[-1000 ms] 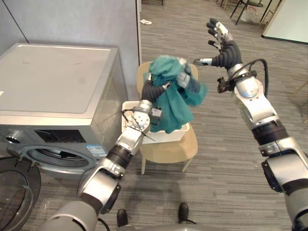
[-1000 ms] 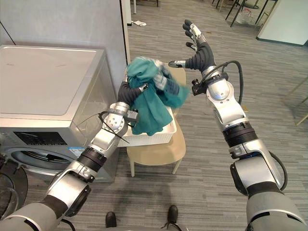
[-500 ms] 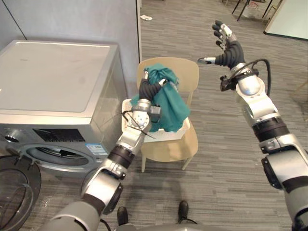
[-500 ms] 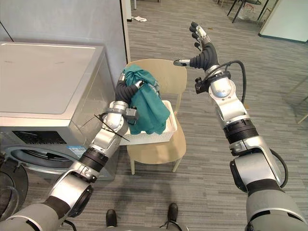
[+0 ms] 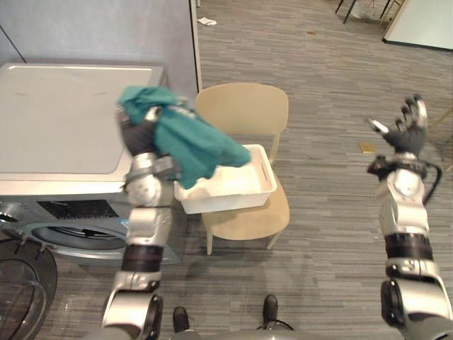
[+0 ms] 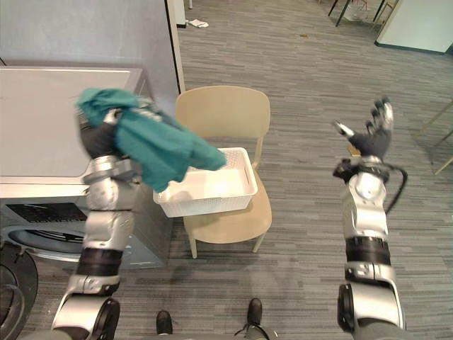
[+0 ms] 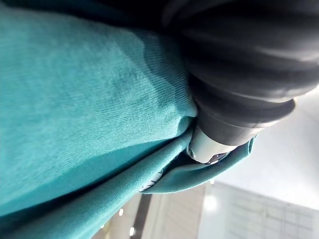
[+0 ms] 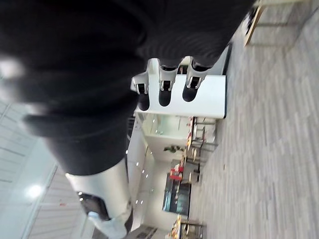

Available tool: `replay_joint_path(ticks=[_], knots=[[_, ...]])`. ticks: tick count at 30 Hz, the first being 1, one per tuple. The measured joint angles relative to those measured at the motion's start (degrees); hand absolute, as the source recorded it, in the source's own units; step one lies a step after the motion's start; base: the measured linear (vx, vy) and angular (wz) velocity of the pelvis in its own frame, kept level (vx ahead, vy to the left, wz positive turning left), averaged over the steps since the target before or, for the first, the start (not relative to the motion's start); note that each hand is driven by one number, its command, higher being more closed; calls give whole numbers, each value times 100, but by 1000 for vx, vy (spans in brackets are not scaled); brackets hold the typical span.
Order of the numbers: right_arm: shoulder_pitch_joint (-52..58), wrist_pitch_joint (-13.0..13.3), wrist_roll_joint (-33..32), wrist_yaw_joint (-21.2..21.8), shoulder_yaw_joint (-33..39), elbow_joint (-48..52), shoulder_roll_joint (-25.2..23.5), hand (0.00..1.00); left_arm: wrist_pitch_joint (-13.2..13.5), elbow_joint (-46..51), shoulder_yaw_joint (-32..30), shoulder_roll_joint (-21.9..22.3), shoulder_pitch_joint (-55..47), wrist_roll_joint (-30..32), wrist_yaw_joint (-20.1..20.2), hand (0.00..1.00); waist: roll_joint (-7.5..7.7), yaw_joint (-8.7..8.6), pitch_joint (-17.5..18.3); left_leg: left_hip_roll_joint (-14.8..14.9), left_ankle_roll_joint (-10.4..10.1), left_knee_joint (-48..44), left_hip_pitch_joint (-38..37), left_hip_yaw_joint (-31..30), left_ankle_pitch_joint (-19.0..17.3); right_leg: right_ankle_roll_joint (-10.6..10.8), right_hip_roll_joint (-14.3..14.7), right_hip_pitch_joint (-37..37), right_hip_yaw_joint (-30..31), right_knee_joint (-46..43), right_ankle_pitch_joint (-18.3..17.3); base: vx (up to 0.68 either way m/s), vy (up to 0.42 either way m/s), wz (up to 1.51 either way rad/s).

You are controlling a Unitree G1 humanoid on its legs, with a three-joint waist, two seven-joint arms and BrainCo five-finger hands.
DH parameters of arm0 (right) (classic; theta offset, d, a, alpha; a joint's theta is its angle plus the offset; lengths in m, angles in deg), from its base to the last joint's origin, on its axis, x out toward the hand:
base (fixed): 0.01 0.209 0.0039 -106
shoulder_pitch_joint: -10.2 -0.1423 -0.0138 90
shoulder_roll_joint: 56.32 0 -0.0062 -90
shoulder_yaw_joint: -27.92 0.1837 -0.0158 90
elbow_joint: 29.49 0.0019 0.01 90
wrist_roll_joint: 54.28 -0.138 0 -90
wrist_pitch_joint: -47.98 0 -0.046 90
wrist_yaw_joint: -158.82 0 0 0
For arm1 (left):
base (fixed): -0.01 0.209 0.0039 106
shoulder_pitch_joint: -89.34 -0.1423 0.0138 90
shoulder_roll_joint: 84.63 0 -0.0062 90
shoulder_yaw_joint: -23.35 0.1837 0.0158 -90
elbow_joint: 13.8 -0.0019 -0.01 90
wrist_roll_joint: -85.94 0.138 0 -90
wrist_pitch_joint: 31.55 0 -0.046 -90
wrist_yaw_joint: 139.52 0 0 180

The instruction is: Pick up the laundry basket with both hands and put the clothes into the washing machine.

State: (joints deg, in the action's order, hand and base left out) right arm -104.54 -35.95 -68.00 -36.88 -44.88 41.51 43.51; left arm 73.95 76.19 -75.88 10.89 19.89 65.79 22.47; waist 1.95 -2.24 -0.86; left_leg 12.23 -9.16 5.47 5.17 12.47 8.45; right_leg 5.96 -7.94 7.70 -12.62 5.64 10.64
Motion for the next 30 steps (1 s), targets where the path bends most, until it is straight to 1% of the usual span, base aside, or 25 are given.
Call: replay_joint_path(ticks=[3, 5, 6, 7, 8, 9, 10, 11, 12, 13, 14, 15, 16, 18, 19, 21, 22, 23, 24, 25, 26, 27, 28, 29, 30], knots=[[424, 2, 100, -47, 360, 194, -54, 0, 7, 121, -583, -2, -330, 0, -117, 100, -121, 30, -60, -1, 11, -5, 71, -167, 13, 1, -6, -63, -152, -1, -11, -54, 7, 30], [960, -4, 141, -66, 570, 402, -76, 0, 8, 236, -653, 8, -530, 3, -206, 100, -198, 119, -98, -4, 57, -7, 215, -423, 47, 7, -10, -183, -447, -3, -141, -114, 0, 77], [1227, -8, 258, -65, 684, 535, -105, 0, 8, 389, -655, 59, -646, 3, -222, 100, -332, 133, -165, 74, 165, -50, 322, -508, -25, -46, 58, -213, -656, -165, -297, -88, -27, 128], [1506, -17, 310, -72, 837, 649, -207, 0, 10, 489, -643, 95, -695, 4, -220, 100, -367, 86, -217, 175, 778, -266, 514, -329, -429, -214, 151, -174, -767, -465, -545, -64, -55, 128], [1609, -25, 318, -72, 921, 687, -307, 0, 13, 501, -656, 95, -710, 5, -219, 100, -298, 68, -207, 154, 1195, -382, 578, -137, -724, -292, 161, -182, -817, -502, -646, -38, -67, 153], [1720, -35, 372, -83, 1131, 703, -507, 0, 28, 543, -731, 161, -768, 11, -230, 100, -219, 30, -220, 183, 1353, -1309, 921, 239, -840, -380, -48, -167, -998, -560, -716, -34, -33, 101], [1740, -50, 382, -90, 1185, 702, -566, 0, 34, 602, -737, 190, -877, 14, -231, 100, -282, 82, -219, 208, 1359, -1816, 990, 317, -831, -379, -60, -177, -1086, -687, -755, 19, 13, 139], [1992, -103, 545, -95, 1378, 697, -667, 0, 60, 786, -697, 349, -1185, 67, -188, 100, -592, 50, -207, 272, 1085, -1890, 909, 508, -610, -310, -33, -177, -1366, -1148, -1000, 12, 65, 96], [2097, -129, 578, -110, 1454, 645, -754, 0, 62, 872, -700, 385, -1272, 65, -165, 100, -571, 42, -204, 187, 943, -1667, 881, 480, -373, -370, -114, -122, -1448, -1286, -1109, 14, 72, 117], [2228, -177, 701, -138, 1606, 508, -934, 0, 73, 978, -744, 431, -1406, 65, -132, 100, -472, 8, -191, 12, 945, -1098, 739, 438, 68, -360, -298, -92, -1567, -1332, -1197, -43, 45, 72], [2286, -230, 813, -151, 1768, 382, -1053, 0, 74, 1025, -796, 484, -1462, 63, -119, 100, -444, 12, -203, 33, 1039, -1170, 719, 522, -81, -381, -360, -113, -1718, -1308, -1181, 18, 5, 94], [2406, -389, 1111, -214, 2074, -3, -1300, 0, 73, 1074, -831, 622, -1588, 61, -101, 100, -382, 13, -244, 189, 1131, -2168, 798, 817, -874, -326, -436, -212, -2020, -1282, -1071, 32, 0, 84], [2522, -463, 1225, -236, 2130, -156, -1347, 0, 72, 1082, -804, 682, -1643, 57, -85, 100, -405, 5, -233, 231, 1014, -2379, 761, 846, -1057, -306, -446, -273, -2125, -1252, -1038, 27, 68, 105], [2898, -668, 1599, -282, 2158, -826, -1437, 0, 72, 1111, -586, 893, -1787, 58, -16, 100, -536, -19, -216, 246, 577, -2200, 544, 822, -1360, -199, -474, -455, -2516, -1204, -951, -34, 159, 91], [2928, -709, 1662, -265, 2172, -1345, -1550, 0, 64, 1102, -428, 931, -1848, 57, 69, 100, -531, -6, -221, 115, 498, -2127, 593, 790, -1415, -138, -610, -469, -2637, -1218, -899, -82, 201, 63], [2925, -750, 1669, -146, 2211, -1904, -1702, 0, 58, 1076, -292, 977, -1975, 57, 186, 100, -450, 3, -277, -121, 552, -2128, 667, 669, -1494, -50, -784, -514, -2698, -1211, -859, -102, 284, 57], [2979, -753, 1662, -25, 2211, -2530, -1793, 0, 47, 991, -120, 1034, -2048, 55, 211, 100, -387, 13, -314, -399, 657, -2128, 671, 561, -1562, 11, -1026, -599, -2835, -1281, -831, -74, 315, 66], [2994, -759, 1655, 13, 2209, -2723, -1837, 0, 46, 961, -77, 1052, -2077, 55, 241, 100, -364, 13, -333, -516, 703, -2129, 659, 520, -1591, 38, -1148, -625, -2873, -1384, -859, -56, 334, 78], [3075, -769, 1645, 138, 2147, -2977, -1956, 0, 37, 895, 52, 1054, -2112, 56, 302, 100, -332, 6, -374, -748, 789, -2118, 632, 478, -1644, -35, -1461, -652, -2924, -1690, -1011, -23, 313, 75], [3239, -765, 1600, 245, 1968, -2999, -2089, 0, 19, 818, 230, 1056, -2127, 55, 303, 100, -313, 1, -445, -992, 868, -2062, 578, 413, -1687, -636, -1657, -600, -2765, -2025, -1387, -4, 319, 78], [3362, -762, 1589, 300, 1893, -2999, -2162, 0, 5, 791, 367, 1049, -2146, 56, 306, 100, -338, -19, -438, -1066, 925, -2045, 533, 357, -1719, -1030, -1665, -510, -2455, -2213, -1648, 85, 273, 83], [3556, -749, 1528, 399, 1689, -2997, -2298, 0, 6, 723, 712, 1033, -2159, 56, 305, 100, -344, -22, -449, -1166, 1150, -2160, 449, 244, -1825, -1477, -1480, -305, -1453, -2566, -2294, 97, 150, 78], [3662, -747, 1505, 458, 1568, -3005, -2364, 0, 3, 687, 898, 1027, -2160, 56, 305, 100, -342, -52, -453, -1243, 1304, -2242, 433, 95, -1804, -1421, -1312, -231, -874, -2747, -2568, 147, 157, 111], [3742, -725, 1373, 568, 1200, -3159, -2562, 0, -3, 624, 1233, 1039, -2159, 57, 330, 100, -204, -85, -525, -1466, 1478, -2291, 241, -113, -1913, -857, -860, 46, 277, -3500, -2986, 99, 106, 84], [3739, -724, 1353, 602, 1073, -3184, -2628, 0, -17, 610, 1303, 1057, -2162, 57, 345, 100, -179, -81, -556, -1473, 1504, -2287, 195, -148, -1933, -748, -680, 187, 395, -3708, -3045, 113, 104, 64]])
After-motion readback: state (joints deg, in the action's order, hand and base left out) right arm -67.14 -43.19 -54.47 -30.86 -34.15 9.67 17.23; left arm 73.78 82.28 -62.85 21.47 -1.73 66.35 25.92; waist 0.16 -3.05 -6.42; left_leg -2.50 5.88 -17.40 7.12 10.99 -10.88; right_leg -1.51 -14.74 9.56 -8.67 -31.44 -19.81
